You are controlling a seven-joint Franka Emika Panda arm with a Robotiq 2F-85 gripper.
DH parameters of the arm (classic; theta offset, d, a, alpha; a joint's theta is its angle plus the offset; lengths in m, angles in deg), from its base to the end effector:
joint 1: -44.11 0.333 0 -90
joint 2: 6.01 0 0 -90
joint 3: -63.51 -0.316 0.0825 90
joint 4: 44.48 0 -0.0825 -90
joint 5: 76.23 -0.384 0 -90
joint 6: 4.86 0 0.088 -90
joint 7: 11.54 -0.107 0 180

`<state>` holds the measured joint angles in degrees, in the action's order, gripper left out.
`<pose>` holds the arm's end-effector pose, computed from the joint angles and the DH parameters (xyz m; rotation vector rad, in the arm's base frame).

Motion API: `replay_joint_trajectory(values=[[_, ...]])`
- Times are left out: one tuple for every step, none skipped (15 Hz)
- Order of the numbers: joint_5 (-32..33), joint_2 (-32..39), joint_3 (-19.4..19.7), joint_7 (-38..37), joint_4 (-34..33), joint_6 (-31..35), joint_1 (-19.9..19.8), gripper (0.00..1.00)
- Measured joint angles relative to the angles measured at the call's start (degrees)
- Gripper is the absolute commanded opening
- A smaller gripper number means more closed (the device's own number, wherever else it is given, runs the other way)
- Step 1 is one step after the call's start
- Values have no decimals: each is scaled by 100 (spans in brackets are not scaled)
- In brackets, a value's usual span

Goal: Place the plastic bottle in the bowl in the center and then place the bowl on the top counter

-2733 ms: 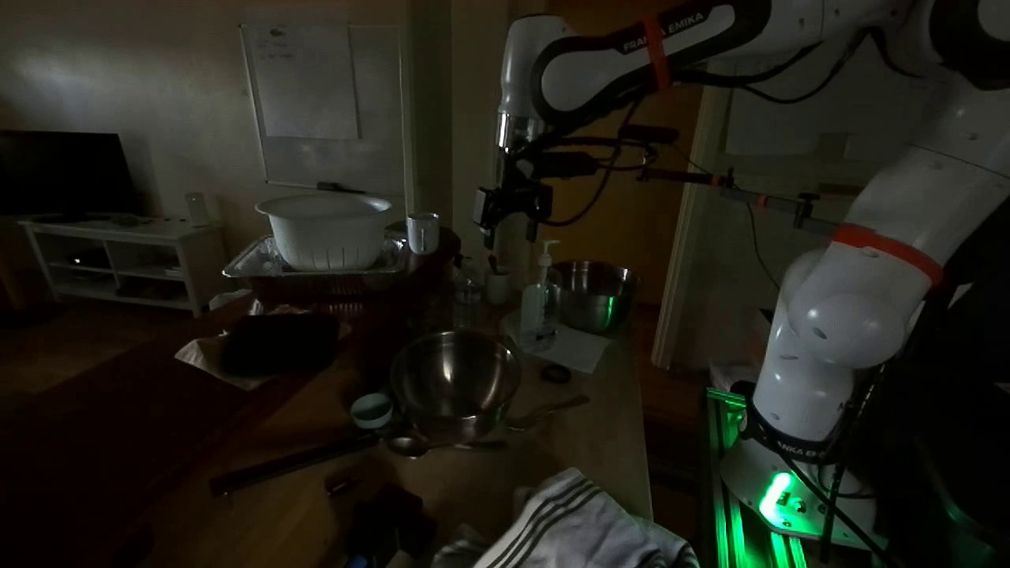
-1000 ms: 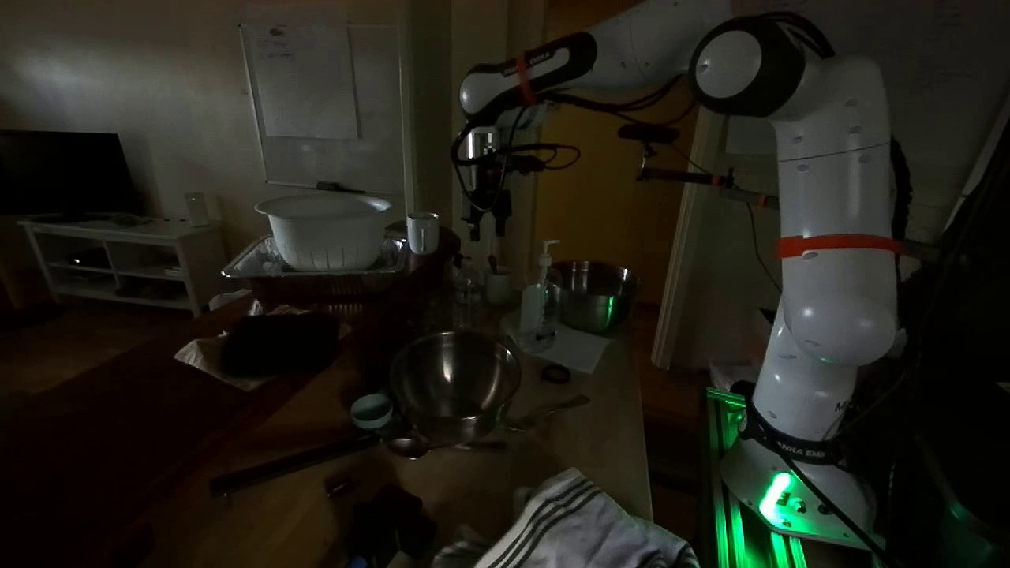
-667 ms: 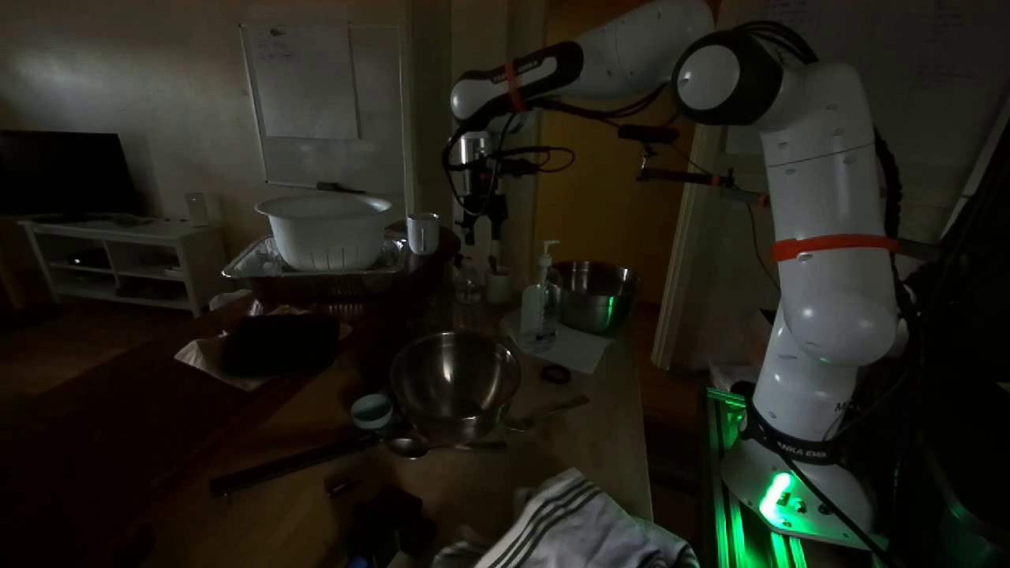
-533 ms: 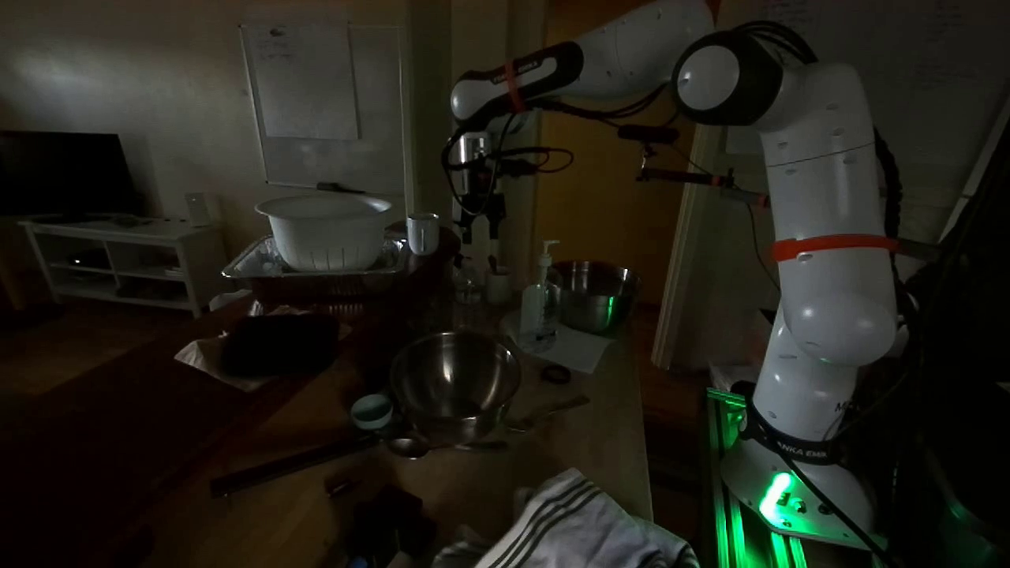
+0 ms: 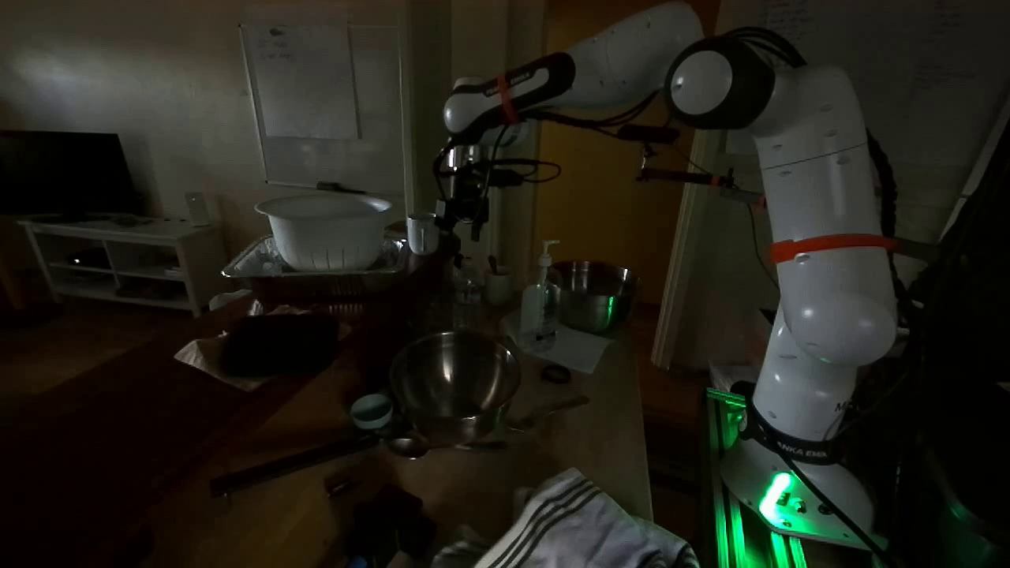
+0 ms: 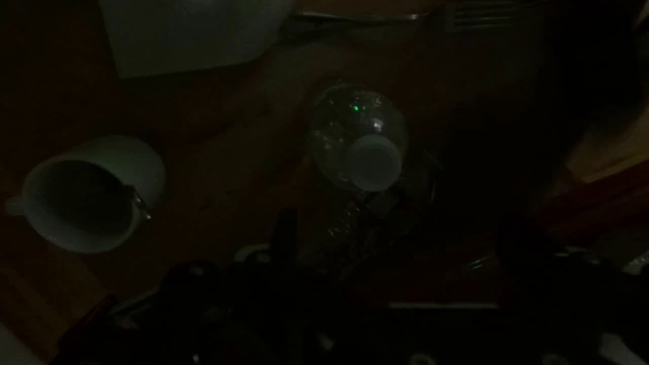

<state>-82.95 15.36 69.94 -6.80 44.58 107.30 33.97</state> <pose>0.6486 -0.1751 0.4376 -3.0572 0.3696 -0.0693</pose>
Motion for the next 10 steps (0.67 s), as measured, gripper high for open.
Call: replay_joint_trajectory(values=[[0,16,-18,-21,29,59,4,100],[0,19,-31,-39,79,127,11,100],[4,17,-33,-69,142,190,22,100],[5,14,-35,-95,207,270,26,100],[5,0,-33,-110,277,353,24,100],[5,-13,-28,-121,336,413,17,100],[5,-34,-12,-123,398,489,14,100],[5,-59,5,-123,466,560,10,93],[5,-78,16,-124,519,607,1,86],[7,-102,23,-124,577,655,-6,76]])
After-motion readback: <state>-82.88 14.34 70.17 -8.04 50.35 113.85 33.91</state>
